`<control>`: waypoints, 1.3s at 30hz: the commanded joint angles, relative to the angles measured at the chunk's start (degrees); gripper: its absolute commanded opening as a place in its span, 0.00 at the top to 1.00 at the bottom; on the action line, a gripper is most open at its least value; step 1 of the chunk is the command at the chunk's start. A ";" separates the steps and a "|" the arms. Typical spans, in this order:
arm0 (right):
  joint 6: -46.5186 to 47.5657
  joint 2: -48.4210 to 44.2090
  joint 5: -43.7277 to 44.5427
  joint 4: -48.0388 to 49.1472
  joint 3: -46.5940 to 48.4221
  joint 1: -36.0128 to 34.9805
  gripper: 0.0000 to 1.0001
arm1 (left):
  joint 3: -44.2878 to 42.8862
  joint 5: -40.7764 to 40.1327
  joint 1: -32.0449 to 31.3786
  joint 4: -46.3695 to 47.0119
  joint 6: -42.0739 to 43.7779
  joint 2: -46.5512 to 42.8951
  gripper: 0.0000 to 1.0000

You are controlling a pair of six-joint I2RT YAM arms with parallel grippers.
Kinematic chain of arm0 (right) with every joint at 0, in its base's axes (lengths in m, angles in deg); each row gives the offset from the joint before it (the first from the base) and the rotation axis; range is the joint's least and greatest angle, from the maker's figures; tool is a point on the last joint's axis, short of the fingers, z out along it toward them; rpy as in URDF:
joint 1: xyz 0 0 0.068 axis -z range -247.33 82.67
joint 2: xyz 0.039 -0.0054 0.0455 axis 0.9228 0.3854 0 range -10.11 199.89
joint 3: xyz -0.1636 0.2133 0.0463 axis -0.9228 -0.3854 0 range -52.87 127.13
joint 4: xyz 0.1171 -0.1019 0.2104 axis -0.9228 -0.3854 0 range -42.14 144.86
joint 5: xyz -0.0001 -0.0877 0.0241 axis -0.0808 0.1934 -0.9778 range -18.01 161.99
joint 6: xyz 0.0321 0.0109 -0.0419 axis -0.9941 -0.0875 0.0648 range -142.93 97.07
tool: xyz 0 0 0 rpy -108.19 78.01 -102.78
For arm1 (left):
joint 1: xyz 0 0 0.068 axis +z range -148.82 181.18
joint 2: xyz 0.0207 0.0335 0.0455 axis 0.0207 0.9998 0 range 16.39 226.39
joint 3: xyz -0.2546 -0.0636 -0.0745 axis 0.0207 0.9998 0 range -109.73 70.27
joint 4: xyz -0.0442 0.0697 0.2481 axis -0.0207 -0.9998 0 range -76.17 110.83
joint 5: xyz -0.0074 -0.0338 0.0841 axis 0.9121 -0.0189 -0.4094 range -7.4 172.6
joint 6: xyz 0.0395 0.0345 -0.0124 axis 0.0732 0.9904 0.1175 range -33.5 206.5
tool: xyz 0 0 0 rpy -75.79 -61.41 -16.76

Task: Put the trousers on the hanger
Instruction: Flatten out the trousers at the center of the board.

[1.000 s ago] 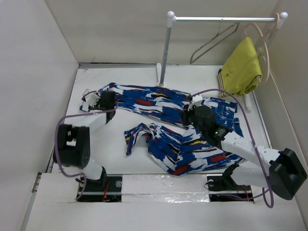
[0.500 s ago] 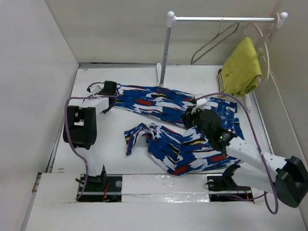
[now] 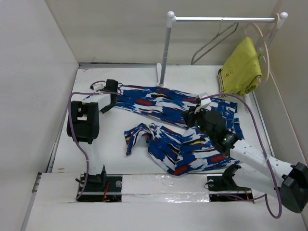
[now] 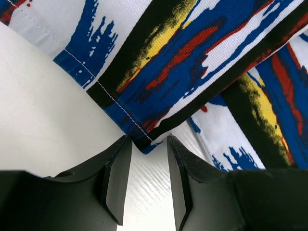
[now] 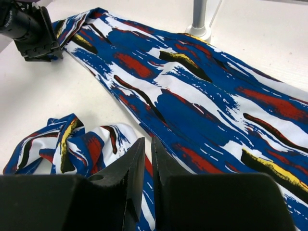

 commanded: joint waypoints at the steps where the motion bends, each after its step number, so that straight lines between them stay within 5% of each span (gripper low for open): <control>1: 0.28 -0.59 -0.60 2.41 -0.34 -0.14 0.83 | -2.34 -2.68 0.48 -2.48 1.91 0.09 0.67; 5: 0.28 -0.07 -0.86 2.58 -0.25 -0.14 0.83 | -3.39 -4.88 1.01 -2.92 3.40 0.53 0.79; 6: 0.28 0.11 -0.86 2.67 -0.25 -0.14 0.83 | -3.75 -5.58 1.53 -4.40 2.97 0.62 1.00; 15: 0.28 0.72 -1.12 2.85 -0.17 -0.14 0.83 | -7.60 -9.27 1.53 -2.66 6.12 -10.19 1.00; 23: 0.28 1.34 -1.57 3.02 -0.16 -0.14 0.83 | -26.93 -19.91 5.48 -2.04 13.50 -0.63 1.00; 26: 0.45 1.78 -1.04 3.20 -0.08 -0.66 0.83 | -35.46 -16.06 9.35 -6.95 12.55 6.84 0.85; 30: 0.81 3.71 -0.42 3.11 0.54 -1.19 0.82 | -38.12 -10.17 12.35 -9.80 10.69 9.33 0.38; 35: 1.16 5.73 -0.42 3.11 1.33 -1.72 0.83 | -29.68 -6.74 10.25 -3.10 12.72 2.39 0.35; 39: 1.59 6.79 -1.56 3.28 1.77 -2.25 1.00 | -21.09 -1.83 4.10 -1.27 5.27 -7.42 0.44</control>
